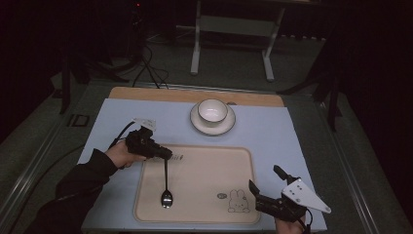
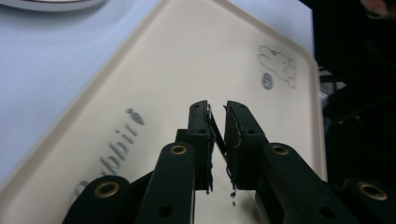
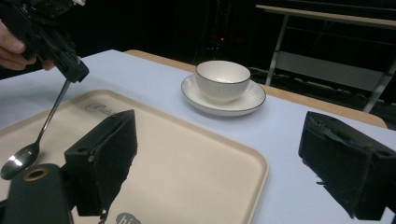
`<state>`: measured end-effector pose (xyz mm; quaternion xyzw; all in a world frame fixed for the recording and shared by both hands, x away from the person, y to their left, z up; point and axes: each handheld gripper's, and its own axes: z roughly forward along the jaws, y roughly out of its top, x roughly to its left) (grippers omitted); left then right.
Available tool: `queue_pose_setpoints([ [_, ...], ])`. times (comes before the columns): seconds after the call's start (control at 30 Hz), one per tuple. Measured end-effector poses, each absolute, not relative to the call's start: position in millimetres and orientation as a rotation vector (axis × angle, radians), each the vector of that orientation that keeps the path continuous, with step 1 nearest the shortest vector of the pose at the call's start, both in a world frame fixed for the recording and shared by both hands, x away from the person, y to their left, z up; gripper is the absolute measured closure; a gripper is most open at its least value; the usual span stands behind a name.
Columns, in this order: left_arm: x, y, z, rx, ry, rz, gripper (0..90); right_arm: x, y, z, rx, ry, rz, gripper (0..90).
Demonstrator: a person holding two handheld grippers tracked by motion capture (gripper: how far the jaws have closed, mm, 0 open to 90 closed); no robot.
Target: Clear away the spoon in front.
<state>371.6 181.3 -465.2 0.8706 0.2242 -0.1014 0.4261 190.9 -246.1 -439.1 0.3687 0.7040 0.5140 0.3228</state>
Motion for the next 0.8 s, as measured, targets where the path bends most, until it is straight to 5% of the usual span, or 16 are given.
queue_pose_setpoints([
  [0.8, 388.4, 180.4, -505.8, 2.110, 0.745, -0.163, 74.4, 191.7, -245.1, -439.8, 0.965, 1.864, 1.346, 11.5],
])
